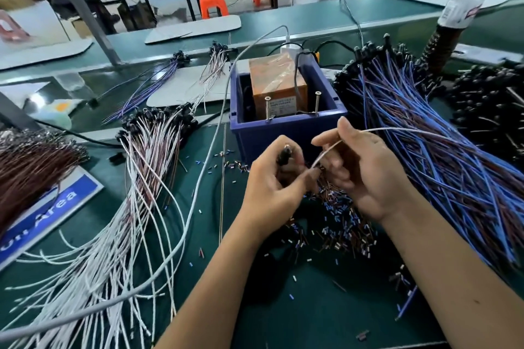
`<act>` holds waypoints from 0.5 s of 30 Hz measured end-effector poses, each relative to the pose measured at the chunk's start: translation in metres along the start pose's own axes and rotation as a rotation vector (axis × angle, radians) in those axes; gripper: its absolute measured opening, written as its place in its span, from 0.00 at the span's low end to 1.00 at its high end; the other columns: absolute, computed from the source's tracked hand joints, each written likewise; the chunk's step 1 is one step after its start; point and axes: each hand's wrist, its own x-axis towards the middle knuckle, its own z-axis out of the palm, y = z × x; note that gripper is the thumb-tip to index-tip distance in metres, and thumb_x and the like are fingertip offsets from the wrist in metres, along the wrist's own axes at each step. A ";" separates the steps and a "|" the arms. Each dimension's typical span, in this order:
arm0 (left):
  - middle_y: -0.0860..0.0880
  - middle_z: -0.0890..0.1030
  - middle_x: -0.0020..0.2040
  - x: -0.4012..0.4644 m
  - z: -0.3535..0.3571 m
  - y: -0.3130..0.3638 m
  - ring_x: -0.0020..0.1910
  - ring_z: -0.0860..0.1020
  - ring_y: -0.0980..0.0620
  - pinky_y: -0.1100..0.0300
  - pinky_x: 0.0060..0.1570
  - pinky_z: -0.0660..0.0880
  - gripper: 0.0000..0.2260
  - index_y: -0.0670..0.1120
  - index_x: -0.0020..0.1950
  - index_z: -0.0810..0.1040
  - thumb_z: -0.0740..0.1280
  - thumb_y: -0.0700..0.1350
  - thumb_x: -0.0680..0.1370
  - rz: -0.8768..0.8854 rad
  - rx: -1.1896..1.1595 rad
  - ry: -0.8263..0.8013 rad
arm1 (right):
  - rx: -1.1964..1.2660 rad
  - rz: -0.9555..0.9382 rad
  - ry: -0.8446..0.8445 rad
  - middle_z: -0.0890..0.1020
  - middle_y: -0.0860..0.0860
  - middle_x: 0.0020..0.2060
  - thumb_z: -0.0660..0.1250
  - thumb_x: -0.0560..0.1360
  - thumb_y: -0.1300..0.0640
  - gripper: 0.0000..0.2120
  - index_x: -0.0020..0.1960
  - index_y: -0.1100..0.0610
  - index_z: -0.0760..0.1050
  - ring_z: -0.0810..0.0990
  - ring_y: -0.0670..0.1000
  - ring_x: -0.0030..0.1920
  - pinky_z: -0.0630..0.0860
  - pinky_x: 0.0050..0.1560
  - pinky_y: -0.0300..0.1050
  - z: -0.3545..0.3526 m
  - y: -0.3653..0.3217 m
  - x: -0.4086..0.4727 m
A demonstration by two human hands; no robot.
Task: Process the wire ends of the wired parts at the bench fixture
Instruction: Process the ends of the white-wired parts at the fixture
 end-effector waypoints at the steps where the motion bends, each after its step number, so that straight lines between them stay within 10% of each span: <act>1: 0.48 0.82 0.33 -0.001 0.001 0.001 0.33 0.81 0.50 0.54 0.37 0.77 0.08 0.42 0.48 0.72 0.72 0.38 0.78 -0.049 -0.084 -0.054 | 0.023 -0.005 0.013 0.70 0.50 0.27 0.63 0.81 0.43 0.20 0.48 0.57 0.87 0.64 0.46 0.25 0.58 0.23 0.38 0.000 0.000 0.001; 10: 0.43 0.81 0.34 0.001 0.002 0.001 0.22 0.64 0.58 0.69 0.24 0.62 0.06 0.47 0.45 0.79 0.68 0.43 0.82 -0.201 -0.447 -0.039 | -0.024 -0.050 0.116 0.71 0.51 0.30 0.61 0.82 0.44 0.22 0.52 0.58 0.87 0.62 0.47 0.27 0.55 0.26 0.42 0.006 0.001 0.002; 15: 0.47 0.78 0.30 0.002 0.004 -0.004 0.25 0.70 0.58 0.69 0.29 0.66 0.08 0.48 0.42 0.79 0.68 0.44 0.82 -0.111 -0.179 0.026 | -0.081 -0.086 0.122 0.80 0.51 0.37 0.64 0.79 0.47 0.18 0.51 0.57 0.87 0.69 0.46 0.29 0.61 0.22 0.37 0.010 0.001 0.000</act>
